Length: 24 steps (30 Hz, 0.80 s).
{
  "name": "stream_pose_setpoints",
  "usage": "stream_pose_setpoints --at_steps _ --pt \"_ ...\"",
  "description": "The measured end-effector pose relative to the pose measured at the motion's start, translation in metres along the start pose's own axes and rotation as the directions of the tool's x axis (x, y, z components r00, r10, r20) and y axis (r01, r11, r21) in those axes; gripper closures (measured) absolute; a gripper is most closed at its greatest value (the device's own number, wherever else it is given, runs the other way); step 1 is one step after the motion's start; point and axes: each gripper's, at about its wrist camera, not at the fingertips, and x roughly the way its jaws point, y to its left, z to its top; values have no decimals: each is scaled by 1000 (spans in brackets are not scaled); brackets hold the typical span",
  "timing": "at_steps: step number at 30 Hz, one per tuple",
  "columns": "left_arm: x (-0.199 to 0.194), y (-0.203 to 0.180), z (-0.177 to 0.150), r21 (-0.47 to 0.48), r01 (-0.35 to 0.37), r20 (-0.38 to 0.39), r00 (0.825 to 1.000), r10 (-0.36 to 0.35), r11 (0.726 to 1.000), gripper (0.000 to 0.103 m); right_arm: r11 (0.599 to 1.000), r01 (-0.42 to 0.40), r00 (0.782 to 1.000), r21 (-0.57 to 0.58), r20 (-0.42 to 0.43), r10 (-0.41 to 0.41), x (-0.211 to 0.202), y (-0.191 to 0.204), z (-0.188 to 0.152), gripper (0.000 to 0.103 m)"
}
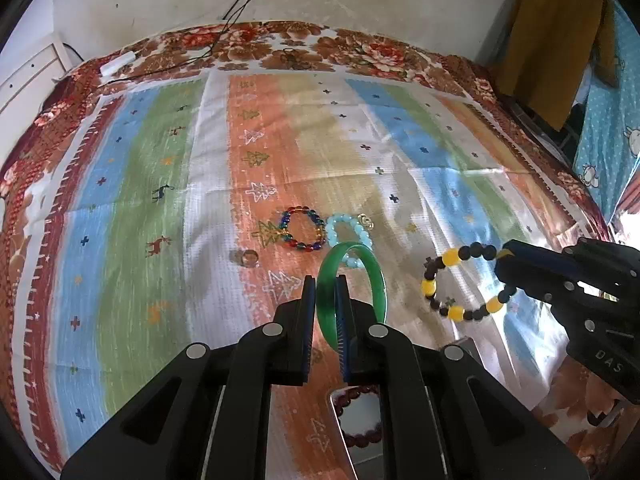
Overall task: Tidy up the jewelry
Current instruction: 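Carry the bangle and bracelet over the tin and open both tools to release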
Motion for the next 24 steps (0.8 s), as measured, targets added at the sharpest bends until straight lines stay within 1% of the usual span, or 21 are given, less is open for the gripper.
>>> stream_pose_setpoints --at_steps 4,9,12,15,20,24 --pt "-11 -6 -7 11 10 19 1000 -10 1000 93 1000 9 1000 0 8 -9 -4 3 -4 91" --pt "-24 -14 -15 25 31 45 998 -32 999 93 1000 -11 1000 1 15 11 -11 10 -12 91" --pt "-26 -17 -21 39 20 45 999 -22 999 93 1000 -31 999 5 25 31 -18 15 -17 91" --pt "-30 -19 -25 43 28 48 998 -30 999 93 999 -36 998 -4 44 36 -27 23 -21 91" --pt "-39 -23 -35 56 40 59 997 -43 998 93 999 -52 998 -15 36 53 -31 31 -33 91" --pt "-45 -27 -45 67 38 65 997 -42 997 93 999 -44 999 -32 24 45 -33 36 -40 91"
